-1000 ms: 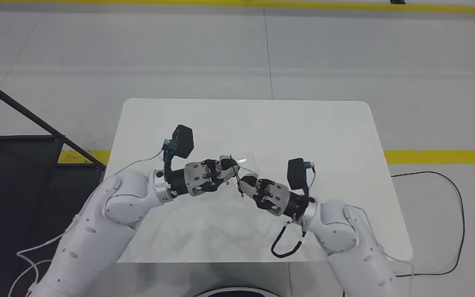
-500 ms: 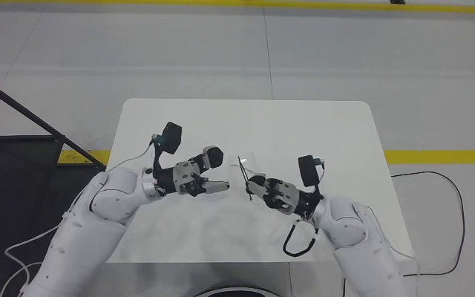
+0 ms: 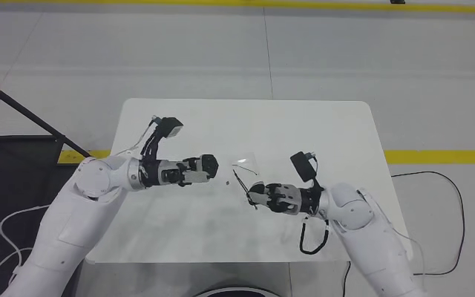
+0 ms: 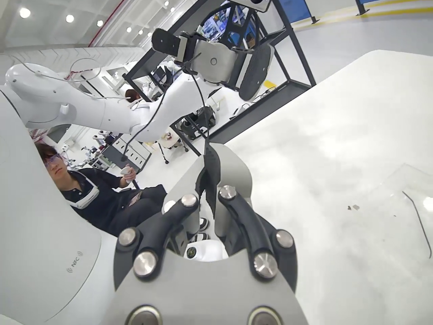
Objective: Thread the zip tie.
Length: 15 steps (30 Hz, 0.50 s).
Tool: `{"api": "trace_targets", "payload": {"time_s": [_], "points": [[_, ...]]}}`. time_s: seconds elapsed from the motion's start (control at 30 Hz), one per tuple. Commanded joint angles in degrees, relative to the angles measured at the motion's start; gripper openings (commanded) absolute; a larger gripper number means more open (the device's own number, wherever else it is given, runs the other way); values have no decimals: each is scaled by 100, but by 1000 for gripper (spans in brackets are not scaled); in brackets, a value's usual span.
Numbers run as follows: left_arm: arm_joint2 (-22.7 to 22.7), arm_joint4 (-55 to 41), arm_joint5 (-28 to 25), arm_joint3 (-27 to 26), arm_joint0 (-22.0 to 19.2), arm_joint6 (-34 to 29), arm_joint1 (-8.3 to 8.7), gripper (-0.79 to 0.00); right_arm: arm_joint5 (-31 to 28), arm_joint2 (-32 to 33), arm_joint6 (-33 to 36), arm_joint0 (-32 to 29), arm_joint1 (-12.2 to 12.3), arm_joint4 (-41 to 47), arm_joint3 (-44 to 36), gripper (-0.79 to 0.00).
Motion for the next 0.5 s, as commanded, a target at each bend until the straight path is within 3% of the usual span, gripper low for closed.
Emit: {"api": "trace_targets", "payload": {"time_s": [0.0, 0.3, 0.47], "points": [[-3, 31, -49, -4, 14, 68, -1, 0, 9, -5, 3, 4, 4, -12, 0, -785], [48, 15, 84, -162, 79, 201, -14, 0, 51, -20, -29, -15, 3, -34, -34, -785], [65, -723, 323, -5, -33, -370, -24, 0, 210, -291, 204, 81, 31, 335, -80, -785]]}}
